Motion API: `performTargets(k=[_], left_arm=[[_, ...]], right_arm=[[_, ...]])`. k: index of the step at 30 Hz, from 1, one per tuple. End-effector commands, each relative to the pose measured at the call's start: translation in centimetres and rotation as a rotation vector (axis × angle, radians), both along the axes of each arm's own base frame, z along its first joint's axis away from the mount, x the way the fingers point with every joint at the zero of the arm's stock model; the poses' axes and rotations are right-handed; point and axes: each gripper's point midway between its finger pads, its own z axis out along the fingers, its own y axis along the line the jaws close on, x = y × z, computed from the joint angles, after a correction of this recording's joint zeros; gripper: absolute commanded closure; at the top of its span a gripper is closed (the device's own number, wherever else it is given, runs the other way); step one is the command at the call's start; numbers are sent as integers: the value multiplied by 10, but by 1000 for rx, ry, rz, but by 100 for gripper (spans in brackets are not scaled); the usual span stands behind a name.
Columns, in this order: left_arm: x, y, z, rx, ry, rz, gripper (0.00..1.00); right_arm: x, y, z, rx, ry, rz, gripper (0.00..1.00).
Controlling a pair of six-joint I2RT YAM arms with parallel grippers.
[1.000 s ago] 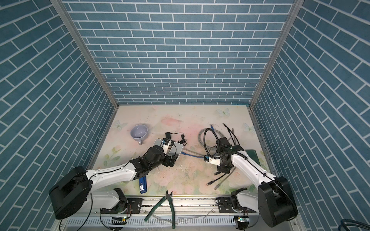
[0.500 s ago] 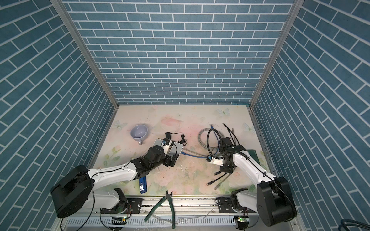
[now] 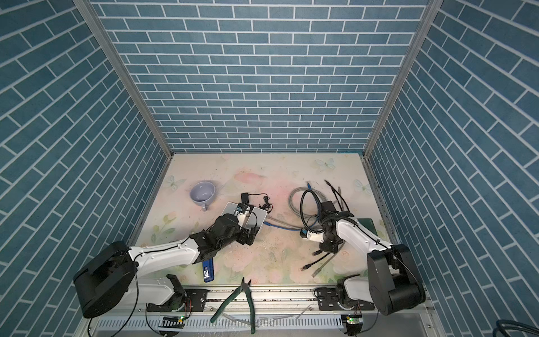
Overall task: Insert the plug into the switch port
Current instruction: 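Lower the right gripper and close it on a black ethernet plug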
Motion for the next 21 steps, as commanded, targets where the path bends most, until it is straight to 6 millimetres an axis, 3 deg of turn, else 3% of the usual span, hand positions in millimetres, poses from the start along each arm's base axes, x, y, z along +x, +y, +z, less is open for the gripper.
performTargets(k=[1, 9, 15, 21], left_arm=[[1, 3, 2, 7, -21, 0, 0], [1, 3, 3, 10, -26, -3, 0], [-1, 5, 2, 8, -25, -1, 1], [-2, 5, 1, 2, -20, -3, 0]], right_arm=[[-8, -2, -13, -10, 46, 38, 68], [-6, 0, -15, 3, 48, 47, 71], [0, 6, 4, 46, -37, 54, 67], [-9, 8, 16, 75, -40, 64, 65]])
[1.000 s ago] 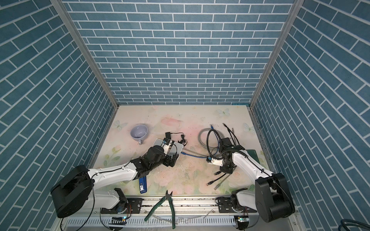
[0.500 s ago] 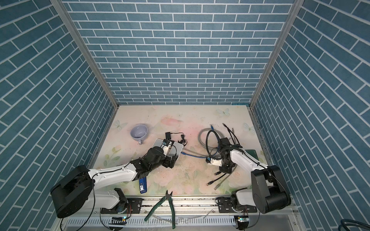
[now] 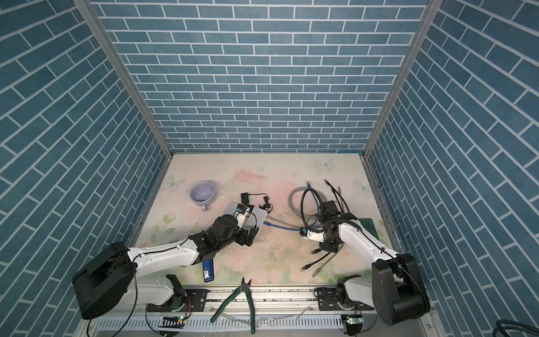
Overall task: Insert the plug into the switch port
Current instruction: 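Lower the right gripper and close it on a black ethernet plug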
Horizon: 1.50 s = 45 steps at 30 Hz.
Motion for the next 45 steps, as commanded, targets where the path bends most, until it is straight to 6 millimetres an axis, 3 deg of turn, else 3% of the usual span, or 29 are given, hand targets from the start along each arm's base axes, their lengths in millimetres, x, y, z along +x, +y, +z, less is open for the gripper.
performTargets(k=[1, 9, 27, 32, 39, 45], left_arm=[[1, 2, 2, -8, -15, 5, 0], [-1, 3, -1, -12, -8, 3, 1], [-2, 3, -4, -11, -2, 5, 1], [-2, 4, -4, -10, -1, 4, 1], [-3, 4, -5, -8, 2, 7, 0], [-3, 4, -4, -8, 5, 6, 0]], right_arm=[[-15, 1, 0, 19, 43, 40, 65], [-27, 0, -6, 8, 120, 55, 65], [-6, 2, -31, -10, 95, 59, 66], [1, 8, -28, 16, 63, 74, 71], [19, 14, -19, 43, -58, 109, 88], [28, 30, 2, 126, -149, 156, 94]])
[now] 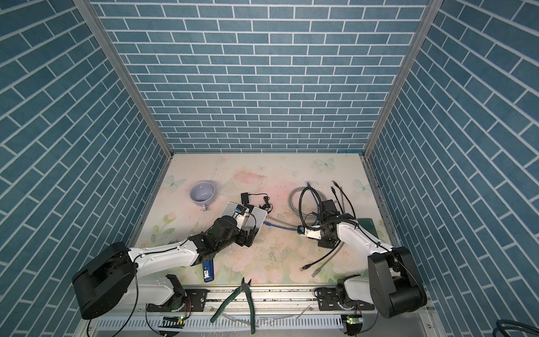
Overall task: Insert the plug into the switch port
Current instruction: 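Carry the black plug toward the switch while the left gripper approaches it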
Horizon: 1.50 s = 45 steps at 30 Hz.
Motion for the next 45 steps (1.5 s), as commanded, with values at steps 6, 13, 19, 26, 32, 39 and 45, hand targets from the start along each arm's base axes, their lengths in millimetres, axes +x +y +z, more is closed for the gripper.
performTargets(k=[6, 13, 19, 26, 32, 39, 45], left_arm=[[0, 1, 3, -6, 4, 5, 0], [2, -6, 10, 9, -1, -29, 0], [-2, -7, 26, 9, -85, -96, 0], [-20, -6, 40, -38, -159, -196, 0], [-34, -23, 39, -123, -140, -290, 4], [-31, -42, 37, -155, -123, -342, 8], [-24, -53, 39, -126, -149, -378, 14]], right_arm=[[-5, 34, 29, 136, -91, 147, 98], [-5, 79, 50, 220, -136, 259, 97], [3, 128, 56, 300, -174, 327, 97], [16, 168, 68, 406, -229, 332, 97], [15, 192, 78, 508, -206, 280, 96], [1, 196, 73, 529, -194, 307, 96], [-7, 193, 72, 539, -195, 322, 96]])
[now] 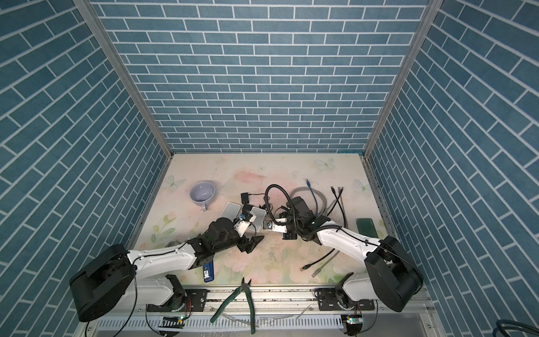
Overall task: Insert the plug into the switch port
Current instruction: 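Carry the black plug toward the switch while the left gripper approaches it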
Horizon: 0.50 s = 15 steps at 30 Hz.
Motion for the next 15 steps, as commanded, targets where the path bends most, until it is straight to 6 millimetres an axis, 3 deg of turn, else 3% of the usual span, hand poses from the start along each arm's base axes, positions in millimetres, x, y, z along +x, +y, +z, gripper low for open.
performTargets(k=[1, 15], left_arm=[[6, -14, 18, -24, -59, -48, 14], [4, -19, 25, -44, -235, -125, 21]], right_arm=[[-9, 2, 4, 39, 10, 16, 96], [-24, -1, 3, 52, 2, 73, 96]])
